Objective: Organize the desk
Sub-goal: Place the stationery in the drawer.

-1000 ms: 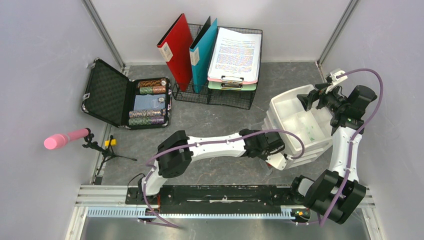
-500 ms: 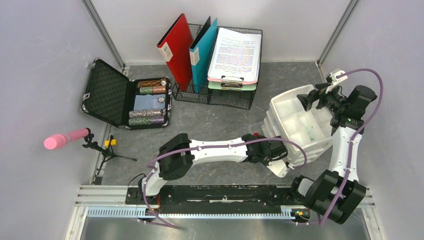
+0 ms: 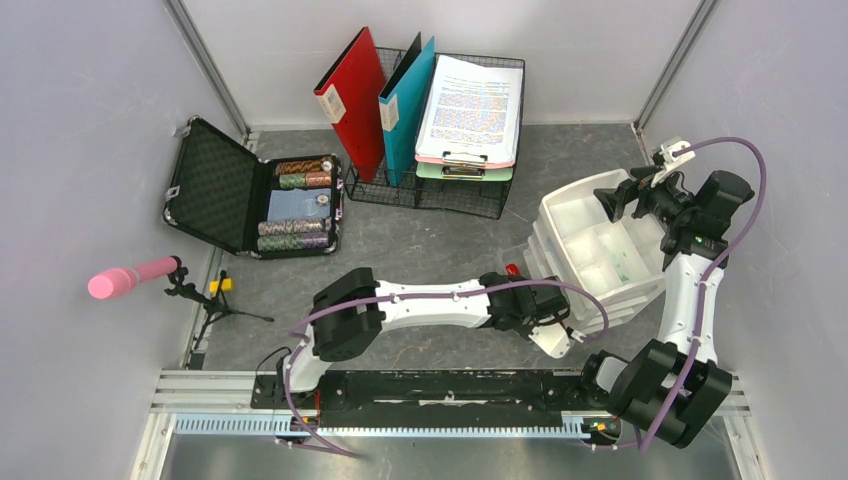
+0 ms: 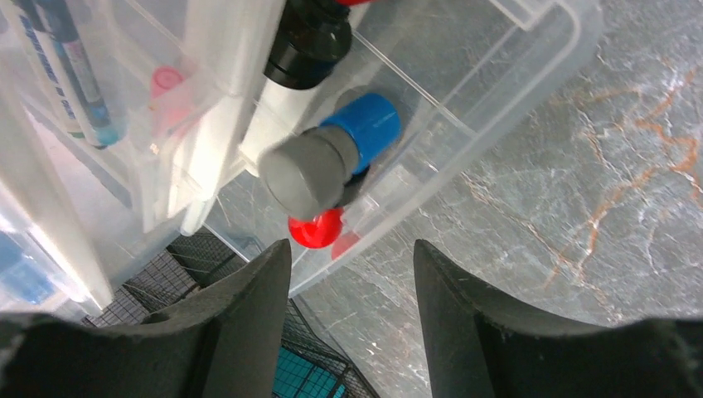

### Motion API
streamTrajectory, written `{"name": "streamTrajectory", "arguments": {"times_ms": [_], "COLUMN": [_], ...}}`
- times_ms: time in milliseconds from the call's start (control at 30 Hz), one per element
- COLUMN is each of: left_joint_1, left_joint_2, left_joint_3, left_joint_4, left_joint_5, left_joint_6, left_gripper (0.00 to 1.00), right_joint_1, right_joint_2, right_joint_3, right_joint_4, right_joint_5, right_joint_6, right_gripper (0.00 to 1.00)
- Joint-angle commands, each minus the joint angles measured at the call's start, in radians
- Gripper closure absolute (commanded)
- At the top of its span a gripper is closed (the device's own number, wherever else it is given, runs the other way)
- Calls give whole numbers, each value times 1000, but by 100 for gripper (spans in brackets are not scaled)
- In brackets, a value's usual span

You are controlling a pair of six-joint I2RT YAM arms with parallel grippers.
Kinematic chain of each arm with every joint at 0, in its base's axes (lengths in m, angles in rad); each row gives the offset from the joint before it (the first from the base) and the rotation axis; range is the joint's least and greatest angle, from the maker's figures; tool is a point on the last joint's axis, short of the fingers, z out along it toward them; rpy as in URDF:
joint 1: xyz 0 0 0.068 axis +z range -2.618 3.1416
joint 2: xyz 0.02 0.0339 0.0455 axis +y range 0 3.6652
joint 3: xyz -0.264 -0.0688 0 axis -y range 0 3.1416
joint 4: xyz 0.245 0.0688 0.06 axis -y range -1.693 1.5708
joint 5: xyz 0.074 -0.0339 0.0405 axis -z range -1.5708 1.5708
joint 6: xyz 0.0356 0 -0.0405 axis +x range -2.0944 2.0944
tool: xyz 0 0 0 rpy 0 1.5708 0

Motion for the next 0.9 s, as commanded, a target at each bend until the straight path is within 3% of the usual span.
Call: {"name": "streamTrajectory", "arguments": {"times_ms": [0,200,467,633,867], "left_joint_1": [-9,12,138,207,246], "left_joint_2": [-117,-148,-150,-152,-150], "left_joint_3": [-49,-47,-11,-62,-118], "left_joint_4": [49,17,-25,98,259], "left_joint_5": [-13,88,494,660,703], "left_joint_6": [-27,-124,-438,-680,-844], "left_gripper": [36,30,22,20,19], "right_joint_1": [-4,-4,-6,-8,-9], "right_joint_2": [66,69,66,65,69], "right_joint_3": [-87,-87,-86,-86,-87], "right_joint_4": [-244,-244,-243,-245,-244], "right_joint_5": [37,36,33,34,38], "right_joint_6": [3,3,3,2,2], "right_gripper": [2,2,2,2,2]}}
